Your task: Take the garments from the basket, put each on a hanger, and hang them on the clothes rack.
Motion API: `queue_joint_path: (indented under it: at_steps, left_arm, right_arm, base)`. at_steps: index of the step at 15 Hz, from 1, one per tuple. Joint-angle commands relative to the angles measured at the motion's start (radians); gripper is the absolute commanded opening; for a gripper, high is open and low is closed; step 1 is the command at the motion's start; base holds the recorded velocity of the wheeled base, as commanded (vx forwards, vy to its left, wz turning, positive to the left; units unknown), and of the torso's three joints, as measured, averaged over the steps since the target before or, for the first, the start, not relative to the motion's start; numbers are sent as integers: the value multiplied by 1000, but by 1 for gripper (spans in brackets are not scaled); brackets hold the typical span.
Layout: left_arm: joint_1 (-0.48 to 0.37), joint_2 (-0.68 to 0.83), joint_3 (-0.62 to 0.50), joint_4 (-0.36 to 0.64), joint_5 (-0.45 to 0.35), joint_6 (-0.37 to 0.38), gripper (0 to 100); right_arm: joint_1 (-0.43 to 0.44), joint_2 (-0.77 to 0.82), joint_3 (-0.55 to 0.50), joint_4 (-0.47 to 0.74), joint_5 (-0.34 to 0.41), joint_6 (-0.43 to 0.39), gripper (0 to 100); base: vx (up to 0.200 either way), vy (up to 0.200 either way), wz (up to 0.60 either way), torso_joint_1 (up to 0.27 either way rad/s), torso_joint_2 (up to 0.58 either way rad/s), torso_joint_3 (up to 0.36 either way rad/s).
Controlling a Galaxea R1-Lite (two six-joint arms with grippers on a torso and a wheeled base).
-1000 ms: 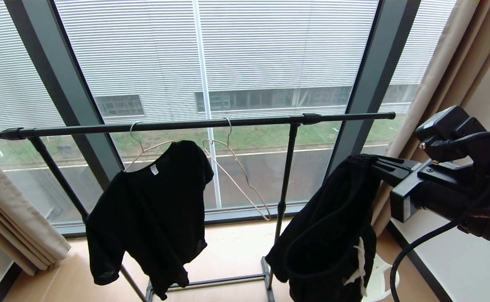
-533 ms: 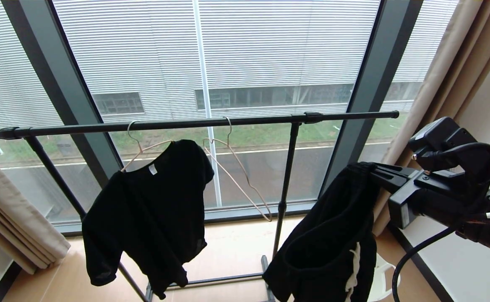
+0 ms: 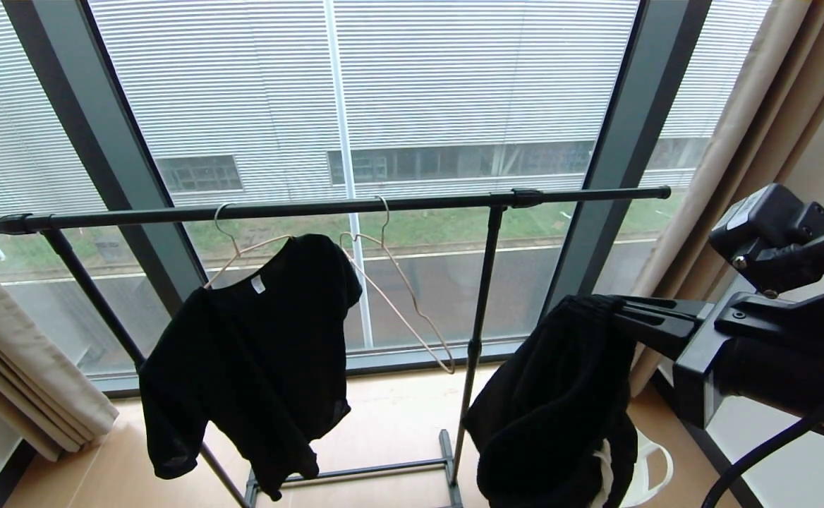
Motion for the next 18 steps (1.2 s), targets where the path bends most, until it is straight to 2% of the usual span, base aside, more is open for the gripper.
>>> queue_joint_path:
  at_steps: [1,3,5,6,7,11,13,18]
  left_arm:
    - [-125,403,-149,-36,-25,-64,100]
    - [-255,567,-202,-83,-13,-133,100]
    - [-337,678,-234,-116,-13,-139,100]
    - [-351,698,-240,-119,-13,-140,100]
    - [-392,762,-266,-126,-14,-140,100]
    - [-466,951,-352,-169,-16,-202,100]
    - [-502,1057,-386,-252,-16,-217,100]
    - [-556,1180,-438,-286,-13,-220,100]
  right_arm:
    - [15,54,-53,3,0,4,0]
    - [15,120,-115,2,0,8,0]
    - [18,174,-178,6,-2,39,0]
    - [24,182,-190,8,-2,43,0]
    - [55,220,-237,8,-3,48,0]
    - [115,301,-336,5,-3,76,0]
    - [126,335,-365,2,-3,83,0]
    - [126,327,-372,-1,-10,102,0]
  base:
    - [0,0,0,0,0,0]
    - [0,0,0,0,0,0]
    - [0,0,0,0,0,0]
    - [0,0,0,0,0,0]
    - [0,0,0,0,0,0]
    - [0,0,0,0,0,0]
    - [0,0,0,0,0,0]
    - [0,0,0,0,0,0]
